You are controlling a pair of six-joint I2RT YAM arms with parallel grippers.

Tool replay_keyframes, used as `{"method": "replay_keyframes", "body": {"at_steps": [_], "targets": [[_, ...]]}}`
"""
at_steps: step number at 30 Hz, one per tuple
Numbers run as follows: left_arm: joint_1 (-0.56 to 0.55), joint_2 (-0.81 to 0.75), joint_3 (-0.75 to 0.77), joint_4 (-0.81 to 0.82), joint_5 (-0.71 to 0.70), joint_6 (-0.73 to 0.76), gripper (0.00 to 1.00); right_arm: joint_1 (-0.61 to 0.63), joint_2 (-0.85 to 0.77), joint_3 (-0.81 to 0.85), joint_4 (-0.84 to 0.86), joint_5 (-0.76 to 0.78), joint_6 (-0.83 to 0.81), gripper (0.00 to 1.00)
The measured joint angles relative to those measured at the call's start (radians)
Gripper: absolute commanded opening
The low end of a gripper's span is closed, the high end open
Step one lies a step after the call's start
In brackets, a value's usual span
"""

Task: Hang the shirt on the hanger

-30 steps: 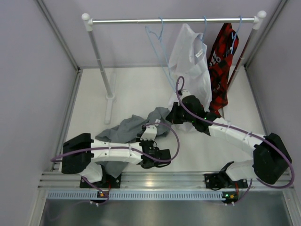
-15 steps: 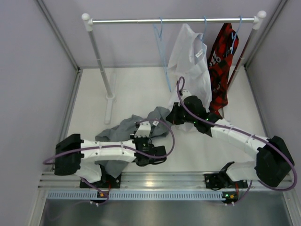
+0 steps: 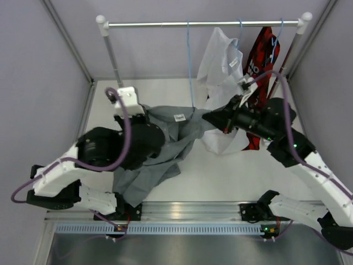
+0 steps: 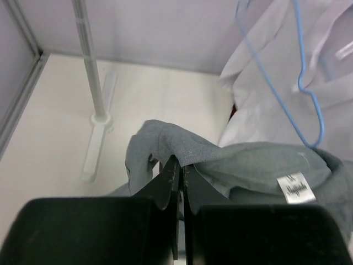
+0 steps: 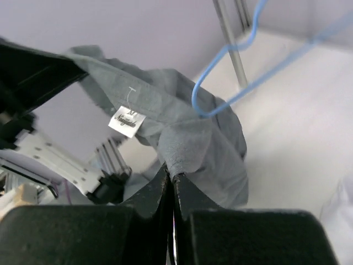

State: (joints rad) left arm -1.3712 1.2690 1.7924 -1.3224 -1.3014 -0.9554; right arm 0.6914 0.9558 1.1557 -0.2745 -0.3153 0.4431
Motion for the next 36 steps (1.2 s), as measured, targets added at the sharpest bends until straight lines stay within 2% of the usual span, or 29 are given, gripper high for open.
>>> {"method": "replay_keyframes", "body": {"at_steps": [3,5,8,11,13,16,19,21,23,25,27,29,30,32,34,36], "targets": [[-0.009,0.015,0.280,0.035,-0.019,0.243,0.00,0.000,-0.002,0.217,-0.057,-0.050,-0.024,0.00],[-0.008,0.000,0.391,0.129,0.038,0.442,0.00,0.000,0.010,0.362,-0.081,-0.083,-0.034,0.00],[-0.011,-0.024,0.479,0.254,0.194,0.689,0.00,0.000,0.040,0.557,-0.101,-0.146,-0.031,0.00],[-0.013,-0.031,0.494,0.345,0.269,0.826,0.00,0.001,0.032,0.590,-0.093,-0.194,-0.007,0.00],[-0.013,-0.037,0.420,0.375,0.245,0.862,0.00,0.000,0.000,0.506,-0.075,-0.205,0.019,0.00],[0.002,-0.039,0.270,0.357,0.219,0.816,0.00,0.000,-0.087,0.216,-0.015,-0.201,0.082,0.00],[0.068,-0.018,0.132,0.320,0.287,0.709,0.00,0.000,-0.136,-0.101,0.071,-0.185,0.164,0.00],[0.152,-0.014,0.027,0.314,0.350,0.658,0.00,0.002,-0.137,-0.319,0.158,-0.187,0.235,0.00],[0.287,-0.014,-0.099,0.324,0.460,0.619,0.00,0.005,-0.109,-0.499,0.248,-0.195,0.309,0.02],[0.419,-0.009,-0.243,0.359,0.549,0.587,0.00,0.014,-0.064,-0.621,0.324,-0.210,0.362,0.03],[0.526,-0.004,-0.378,0.380,0.625,0.553,0.00,0.021,-0.014,-0.692,0.375,-0.219,0.388,0.05],[0.600,-0.006,-0.471,0.400,0.670,0.523,0.00,0.023,0.004,-0.721,0.395,-0.204,0.394,0.28],[0.632,-0.011,-0.509,0.406,0.690,0.509,0.00,0.023,0.004,-0.733,0.403,-0.190,0.398,0.35],[0.682,-0.028,-0.556,0.422,0.721,0.491,0.00,0.024,0.003,-0.745,0.405,-0.154,0.388,0.36],[0.700,-0.047,-0.565,0.433,0.752,0.484,0.00,0.026,-0.002,-0.748,0.383,-0.112,0.370,0.41],[0.701,-0.065,-0.565,0.465,0.788,0.481,0.00,0.031,-0.022,-0.740,0.342,-0.068,0.342,0.41]]}}
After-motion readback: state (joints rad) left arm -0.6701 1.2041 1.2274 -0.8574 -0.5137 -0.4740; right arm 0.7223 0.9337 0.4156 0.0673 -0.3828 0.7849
